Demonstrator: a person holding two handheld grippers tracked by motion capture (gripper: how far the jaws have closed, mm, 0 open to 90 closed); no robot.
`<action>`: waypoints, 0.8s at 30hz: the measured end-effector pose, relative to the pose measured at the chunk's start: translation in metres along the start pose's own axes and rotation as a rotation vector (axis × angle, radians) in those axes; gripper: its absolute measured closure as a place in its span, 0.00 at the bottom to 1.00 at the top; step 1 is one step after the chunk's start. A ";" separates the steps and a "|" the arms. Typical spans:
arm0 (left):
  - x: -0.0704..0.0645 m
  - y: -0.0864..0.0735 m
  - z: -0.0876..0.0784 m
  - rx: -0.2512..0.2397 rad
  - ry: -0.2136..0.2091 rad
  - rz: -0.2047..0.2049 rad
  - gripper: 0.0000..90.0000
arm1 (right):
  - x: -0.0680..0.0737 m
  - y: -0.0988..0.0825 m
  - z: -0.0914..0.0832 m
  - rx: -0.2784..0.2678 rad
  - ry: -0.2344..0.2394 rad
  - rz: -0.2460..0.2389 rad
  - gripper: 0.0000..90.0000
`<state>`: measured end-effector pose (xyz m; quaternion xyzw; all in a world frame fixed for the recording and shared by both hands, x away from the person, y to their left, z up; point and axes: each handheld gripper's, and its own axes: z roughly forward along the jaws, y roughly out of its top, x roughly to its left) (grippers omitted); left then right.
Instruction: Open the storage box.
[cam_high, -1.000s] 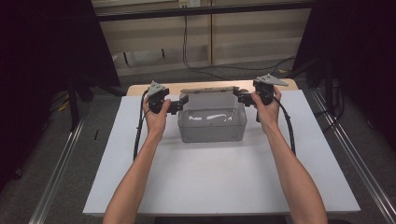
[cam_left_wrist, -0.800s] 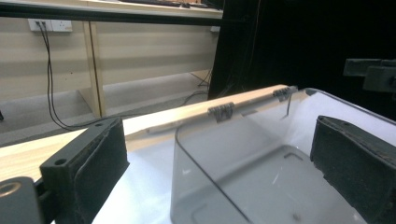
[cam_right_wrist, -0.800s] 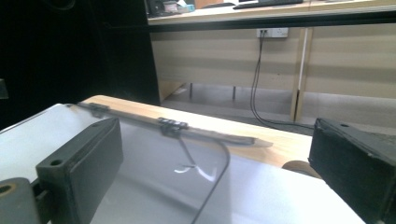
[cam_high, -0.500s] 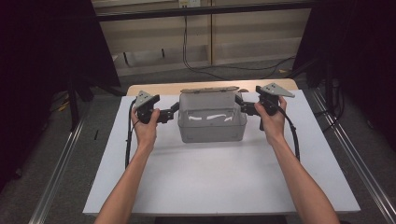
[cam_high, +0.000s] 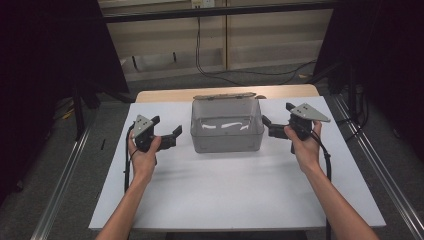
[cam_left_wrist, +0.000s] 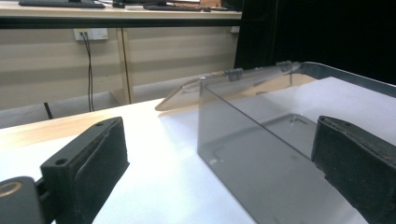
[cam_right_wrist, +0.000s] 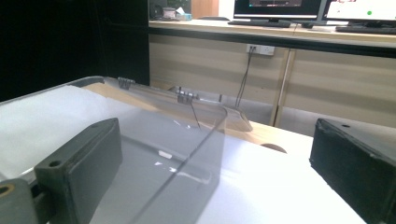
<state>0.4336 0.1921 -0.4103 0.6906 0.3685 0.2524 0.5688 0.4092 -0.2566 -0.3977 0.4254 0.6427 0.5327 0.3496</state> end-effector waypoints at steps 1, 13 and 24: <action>-0.001 -0.003 -0.005 0.002 -0.002 -0.003 0.04 | 0.000 -0.001 -0.003 -0.006 -0.001 -0.004 0.02; -0.026 -0.022 -0.051 -0.042 0.041 0.015 0.04 | 0.008 -0.022 -0.045 -0.014 -0.032 -0.003 0.03; -0.028 -0.040 -0.086 -0.022 0.059 -0.051 0.05 | 0.010 -0.039 -0.087 -0.030 -0.066 0.013 0.04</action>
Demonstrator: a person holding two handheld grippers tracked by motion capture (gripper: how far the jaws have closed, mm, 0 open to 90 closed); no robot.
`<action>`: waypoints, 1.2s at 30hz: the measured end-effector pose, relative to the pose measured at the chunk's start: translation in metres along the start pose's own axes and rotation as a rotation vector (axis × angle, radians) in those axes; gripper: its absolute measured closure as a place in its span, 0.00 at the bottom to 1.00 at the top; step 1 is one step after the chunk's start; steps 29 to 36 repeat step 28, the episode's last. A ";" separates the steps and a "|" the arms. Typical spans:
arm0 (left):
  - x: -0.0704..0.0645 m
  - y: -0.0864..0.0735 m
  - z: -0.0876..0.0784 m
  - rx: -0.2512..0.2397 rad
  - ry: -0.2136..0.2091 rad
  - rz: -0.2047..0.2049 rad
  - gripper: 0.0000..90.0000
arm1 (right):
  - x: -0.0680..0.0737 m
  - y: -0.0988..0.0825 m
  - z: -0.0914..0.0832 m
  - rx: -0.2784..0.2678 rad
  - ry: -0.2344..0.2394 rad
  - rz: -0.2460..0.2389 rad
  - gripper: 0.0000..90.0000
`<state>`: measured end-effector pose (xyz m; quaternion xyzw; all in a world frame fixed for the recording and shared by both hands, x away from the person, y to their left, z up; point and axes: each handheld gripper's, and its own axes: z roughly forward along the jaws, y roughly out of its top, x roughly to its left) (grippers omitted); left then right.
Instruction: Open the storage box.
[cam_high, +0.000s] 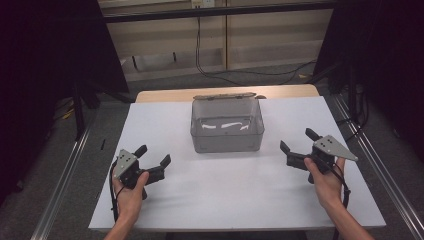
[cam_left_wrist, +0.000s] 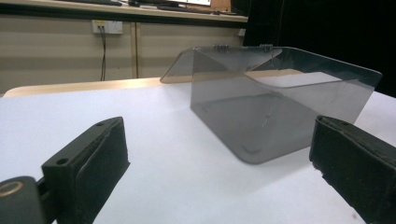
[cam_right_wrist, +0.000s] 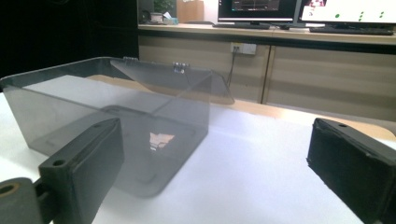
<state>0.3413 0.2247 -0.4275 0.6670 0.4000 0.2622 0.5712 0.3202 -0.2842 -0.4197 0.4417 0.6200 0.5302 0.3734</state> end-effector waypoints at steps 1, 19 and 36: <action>-0.001 -0.001 -0.003 -0.001 0.008 -0.008 0.05 | 0.000 -0.001 -0.003 0.001 0.000 0.003 0.04; -0.004 -0.020 -0.039 0.000 0.037 0.010 0.05 | -0.004 -0.024 -0.060 0.036 -0.068 -0.008 0.03; -0.010 -0.020 -0.041 -0.024 0.042 0.000 0.03 | -0.006 -0.026 -0.064 0.014 -0.081 -0.002 0.02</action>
